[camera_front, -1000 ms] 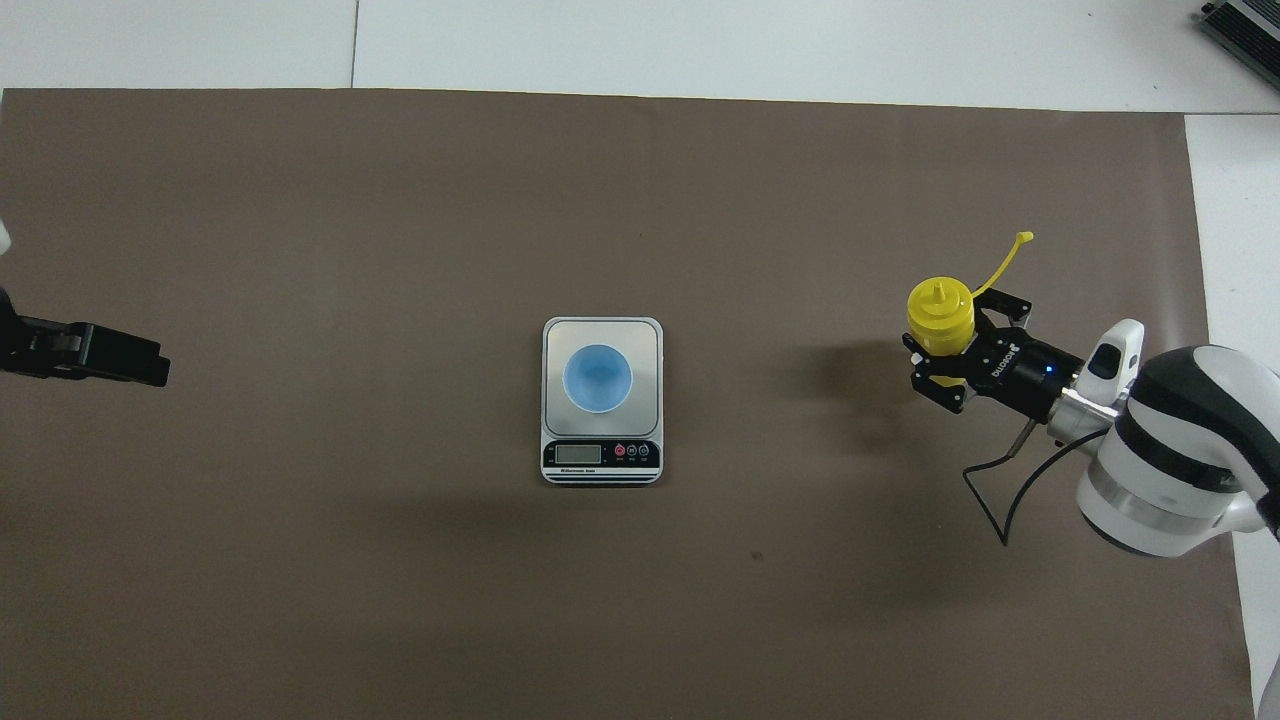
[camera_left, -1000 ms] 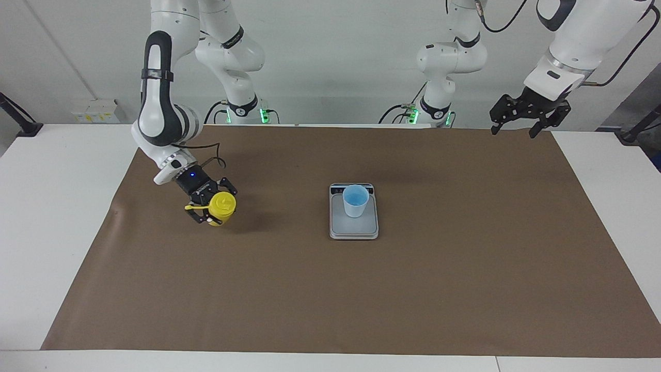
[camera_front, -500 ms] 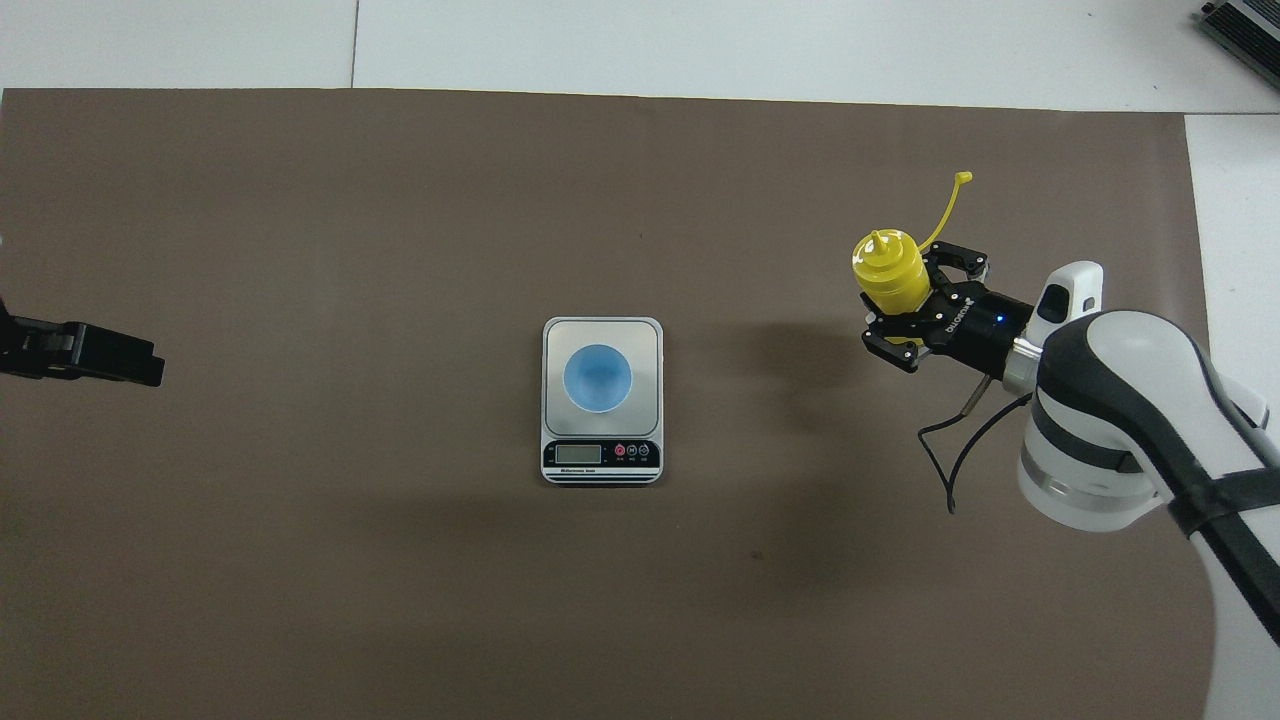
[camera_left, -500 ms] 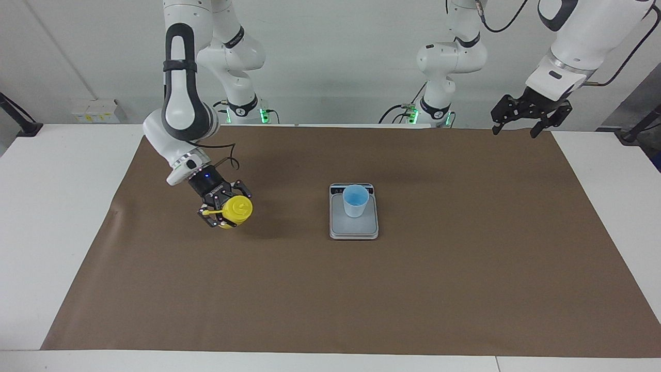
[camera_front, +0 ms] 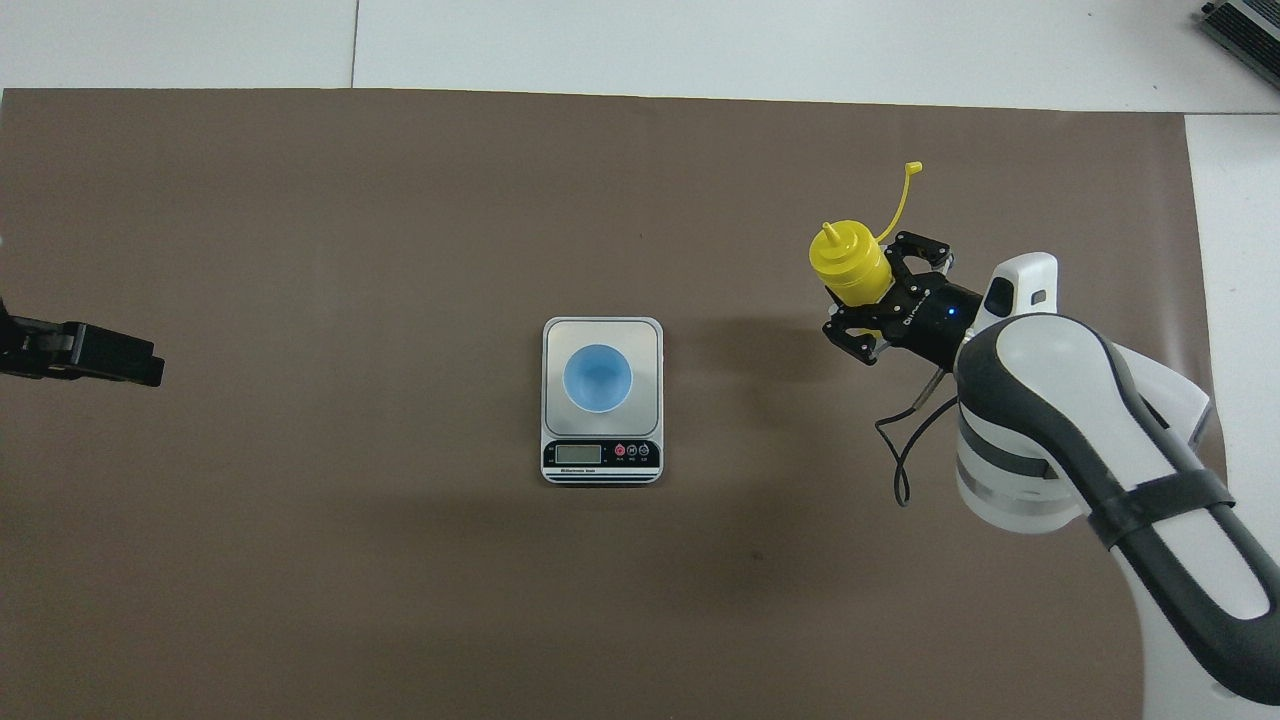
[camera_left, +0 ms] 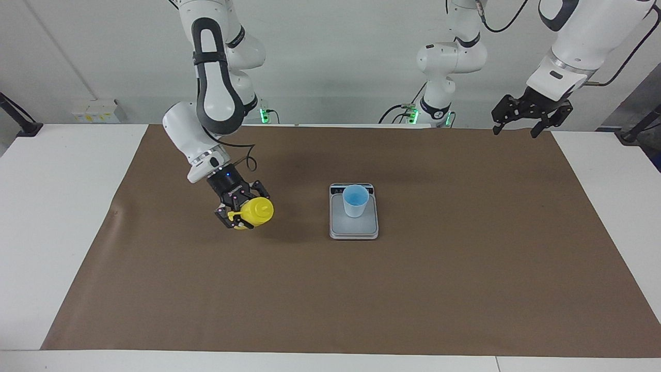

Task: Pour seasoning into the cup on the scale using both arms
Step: 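Lift the yellow bottle with the right gripper toward the scale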

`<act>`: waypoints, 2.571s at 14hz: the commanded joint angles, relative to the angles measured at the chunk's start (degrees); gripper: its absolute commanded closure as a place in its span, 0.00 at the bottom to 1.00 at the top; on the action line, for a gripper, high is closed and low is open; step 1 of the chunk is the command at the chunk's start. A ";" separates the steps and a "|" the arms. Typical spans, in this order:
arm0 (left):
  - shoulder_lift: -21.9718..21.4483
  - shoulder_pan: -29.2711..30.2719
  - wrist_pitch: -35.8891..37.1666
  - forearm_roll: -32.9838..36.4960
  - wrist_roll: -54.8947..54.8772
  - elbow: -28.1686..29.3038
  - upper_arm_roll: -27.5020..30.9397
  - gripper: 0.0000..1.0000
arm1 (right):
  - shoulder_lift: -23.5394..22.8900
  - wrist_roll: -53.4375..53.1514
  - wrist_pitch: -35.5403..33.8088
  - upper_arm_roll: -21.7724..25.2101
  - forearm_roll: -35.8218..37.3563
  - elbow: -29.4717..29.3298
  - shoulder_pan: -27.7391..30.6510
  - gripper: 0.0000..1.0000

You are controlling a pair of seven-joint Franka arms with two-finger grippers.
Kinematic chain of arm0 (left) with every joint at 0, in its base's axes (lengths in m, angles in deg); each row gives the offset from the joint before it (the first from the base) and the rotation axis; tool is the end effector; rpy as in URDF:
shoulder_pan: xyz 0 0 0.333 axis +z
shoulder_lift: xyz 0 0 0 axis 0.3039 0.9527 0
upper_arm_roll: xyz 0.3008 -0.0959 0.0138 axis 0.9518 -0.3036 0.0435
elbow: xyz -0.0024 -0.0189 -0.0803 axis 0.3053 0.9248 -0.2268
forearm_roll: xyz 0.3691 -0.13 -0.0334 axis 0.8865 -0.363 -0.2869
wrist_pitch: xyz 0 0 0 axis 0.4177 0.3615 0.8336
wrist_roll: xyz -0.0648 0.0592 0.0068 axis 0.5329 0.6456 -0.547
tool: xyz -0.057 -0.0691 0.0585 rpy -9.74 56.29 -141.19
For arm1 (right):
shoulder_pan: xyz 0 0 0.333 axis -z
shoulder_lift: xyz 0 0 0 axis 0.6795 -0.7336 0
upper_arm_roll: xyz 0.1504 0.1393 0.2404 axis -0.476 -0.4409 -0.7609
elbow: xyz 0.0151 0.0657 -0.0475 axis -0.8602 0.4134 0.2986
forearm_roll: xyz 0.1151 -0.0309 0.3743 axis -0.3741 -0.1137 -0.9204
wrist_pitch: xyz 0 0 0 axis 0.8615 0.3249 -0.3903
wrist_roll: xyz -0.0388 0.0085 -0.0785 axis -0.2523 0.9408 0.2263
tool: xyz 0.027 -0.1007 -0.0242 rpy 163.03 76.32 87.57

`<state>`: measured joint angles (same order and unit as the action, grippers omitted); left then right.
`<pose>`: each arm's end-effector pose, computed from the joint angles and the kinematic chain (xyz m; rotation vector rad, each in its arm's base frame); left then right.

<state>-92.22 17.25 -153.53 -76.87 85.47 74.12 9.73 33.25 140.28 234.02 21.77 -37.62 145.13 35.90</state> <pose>0.5210 -0.0415 0.6328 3.0925 -0.1967 -0.0627 0.5666 0.0859 0.3670 -2.3538 -1.2007 -1.1916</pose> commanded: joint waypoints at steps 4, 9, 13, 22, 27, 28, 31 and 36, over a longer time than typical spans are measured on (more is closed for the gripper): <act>-1.79 0.09 0.05 -0.29 0.21 1.82 0.23 0.00 | -2.46 -1.77 15.36 0.01 7.26 -3.71 -7.22 1.00; -1.79 0.09 0.05 -0.29 0.21 1.82 0.23 0.00 | -3.25 -1.77 19.01 0.01 9.22 -4.50 -8.38 1.00; -1.79 0.09 0.14 -0.29 0.21 1.82 0.23 0.00 | -4.21 -1.77 17.87 0.18 15.26 -6.88 -7.42 1.00; -1.79 0.09 0.05 -0.29 0.21 1.82 0.23 0.00 | -4.66 -7.28 10.31 0.54 31.96 -9.69 -4.52 1.00; -1.79 0.09 0.14 -0.29 0.21 1.82 0.23 0.00 | -4.48 -25.29 5.65 0.97 51.55 -10.75 -4.43 1.00; -1.79 0.09 0.05 -0.29 0.21 1.82 0.23 0.00 | -4.39 -27.93 5.21 0.89 55.15 -10.75 -4.51 1.00; -1.79 0.09 0.05 -0.29 0.21 1.82 0.23 0.00 | -4.39 -35.67 3.46 0.97 66.66 -10.83 -5.48 1.00; -1.79 0.09 0.14 -0.29 0.21 1.82 0.23 0.00 | -4.57 -51.48 -6.89 0.54 92.40 -16.71 -7.23 1.00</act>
<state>-92.22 17.25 -153.53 -76.87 85.47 74.13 9.75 29.12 93.84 232.05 22.45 47.27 132.97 29.72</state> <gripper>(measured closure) 0.000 0.546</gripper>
